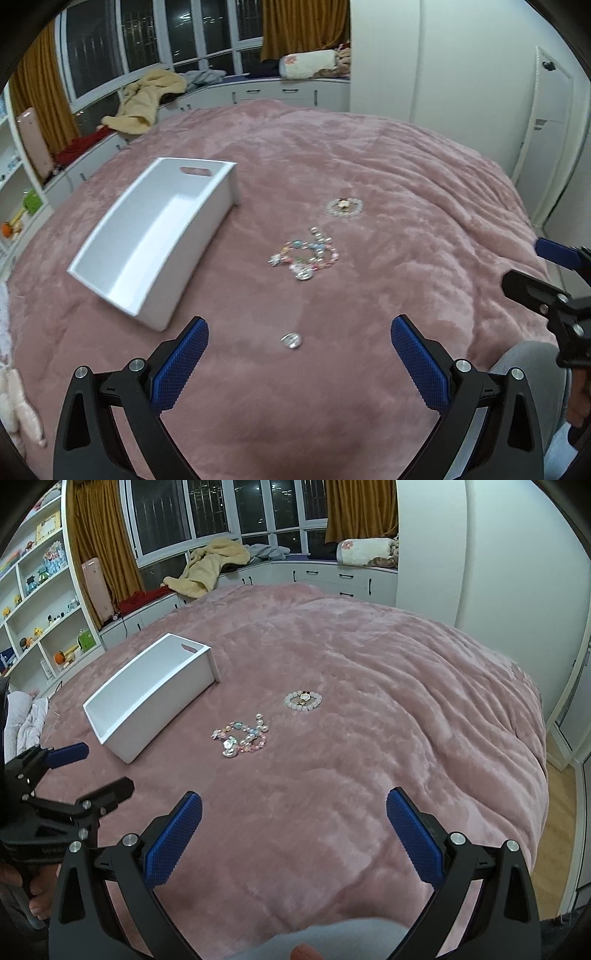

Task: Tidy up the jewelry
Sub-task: 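Grasp the silver heart pendant with the left gripper while the right gripper grasps the white bead bracelet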

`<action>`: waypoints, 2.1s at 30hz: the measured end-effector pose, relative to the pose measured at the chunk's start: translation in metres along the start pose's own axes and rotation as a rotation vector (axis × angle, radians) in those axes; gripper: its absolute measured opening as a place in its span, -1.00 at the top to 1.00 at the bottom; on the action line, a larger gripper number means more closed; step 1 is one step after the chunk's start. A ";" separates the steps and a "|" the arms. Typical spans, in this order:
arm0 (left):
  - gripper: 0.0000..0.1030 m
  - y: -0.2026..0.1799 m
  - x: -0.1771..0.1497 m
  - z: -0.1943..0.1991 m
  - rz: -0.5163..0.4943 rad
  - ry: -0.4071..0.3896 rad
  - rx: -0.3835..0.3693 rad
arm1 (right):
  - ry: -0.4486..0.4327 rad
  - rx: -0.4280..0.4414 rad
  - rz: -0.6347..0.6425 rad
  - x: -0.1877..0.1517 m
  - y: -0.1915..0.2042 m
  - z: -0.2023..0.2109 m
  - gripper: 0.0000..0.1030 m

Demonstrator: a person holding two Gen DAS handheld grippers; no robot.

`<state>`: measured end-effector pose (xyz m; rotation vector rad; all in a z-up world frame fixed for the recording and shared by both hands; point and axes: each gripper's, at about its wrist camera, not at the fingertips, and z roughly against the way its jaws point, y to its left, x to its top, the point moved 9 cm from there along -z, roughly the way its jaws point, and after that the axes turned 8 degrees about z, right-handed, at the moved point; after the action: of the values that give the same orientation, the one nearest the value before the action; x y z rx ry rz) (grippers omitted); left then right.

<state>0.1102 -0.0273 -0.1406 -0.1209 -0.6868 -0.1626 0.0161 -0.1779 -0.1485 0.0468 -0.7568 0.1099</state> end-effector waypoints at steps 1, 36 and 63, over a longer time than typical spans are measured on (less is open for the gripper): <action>-0.94 -0.002 0.001 -0.010 0.001 0.007 -0.011 | 0.001 0.005 0.005 0.003 -0.002 -0.006 -0.91; -0.49 -0.001 0.012 -0.235 0.104 0.071 -0.065 | 0.158 0.146 -0.006 0.081 -0.031 -0.299 -0.45; 0.50 -0.010 0.006 -0.222 0.053 0.049 -0.043 | 0.072 0.125 0.027 0.079 -0.042 -0.292 0.79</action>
<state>0.2506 -0.0740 -0.3059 -0.1760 -0.6311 -0.1287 0.2768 -0.1897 -0.3064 0.1508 -0.6777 0.1837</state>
